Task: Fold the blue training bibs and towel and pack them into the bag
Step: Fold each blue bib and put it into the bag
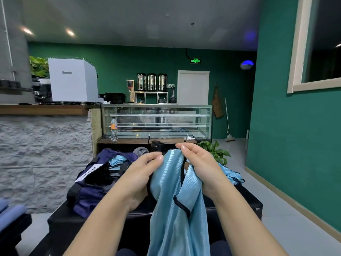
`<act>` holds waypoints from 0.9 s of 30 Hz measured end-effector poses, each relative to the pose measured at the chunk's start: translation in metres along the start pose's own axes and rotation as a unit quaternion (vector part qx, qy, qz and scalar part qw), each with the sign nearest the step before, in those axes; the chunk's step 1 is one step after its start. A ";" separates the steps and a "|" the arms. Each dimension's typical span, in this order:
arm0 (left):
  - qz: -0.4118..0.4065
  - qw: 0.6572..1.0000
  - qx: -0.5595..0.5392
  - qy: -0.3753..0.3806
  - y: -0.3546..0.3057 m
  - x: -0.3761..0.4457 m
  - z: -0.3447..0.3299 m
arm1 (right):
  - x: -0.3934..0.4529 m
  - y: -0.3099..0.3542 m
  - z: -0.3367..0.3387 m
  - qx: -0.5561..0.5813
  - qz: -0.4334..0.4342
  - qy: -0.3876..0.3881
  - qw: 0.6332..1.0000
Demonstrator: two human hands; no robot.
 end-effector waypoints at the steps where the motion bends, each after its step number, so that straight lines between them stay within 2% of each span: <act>1: -0.021 1.000 -0.002 -0.014 -0.001 0.000 -0.001 | 0.000 -0.001 -0.001 -0.016 0.003 0.007 1.000; 4: -0.095 0.995 -0.006 -0.018 -0.008 -0.002 -0.002 | 0.000 -0.003 0.002 -0.039 -0.007 0.009 0.999; 7: -0.155 0.988 0.003 -0.017 -0.016 -0.007 0.000 | -0.001 -0.007 0.007 -0.034 -0.068 0.002 0.997; 11: -0.177 0.983 -0.024 0.039 -0.023 -0.011 -0.006 | -0.008 -0.018 0.000 -0.023 -0.203 0.027 0.979; 14: -0.184 0.980 -0.025 0.072 -0.027 -0.015 -0.011 | -0.012 -0.025 -0.013 0.003 -0.245 0.053 0.968; 17: -0.185 0.978 -0.017 0.096 -0.029 -0.017 -0.012 | -0.017 -0.019 -0.020 0.077 -0.225 0.042 0.970; 20: -0.192 0.977 -0.010 0.089 -0.028 -0.017 -0.008 | -0.012 -0.004 -0.015 0.139 -0.139 0.004 0.980; 24: -0.187 0.981 -0.030 0.046 -0.025 -0.014 0.007 | -0.008 0.012 0.004 0.105 -0.080 -0.008 0.991; 27: -0.158 0.984 -0.054 0.056 -0.021 -0.010 0.011 | -0.007 0.014 0.016 0.068 -0.070 -0.011 0.995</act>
Point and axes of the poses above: each hand's wrist, its own x-axis towards the middle knuckle, its own z-axis out of the back of the hand, y = z × x, the point moved 5 cm from there along x, towards the middle knuckle, and after that the axes turned 3 degrees about x, right-handed, at the moved point
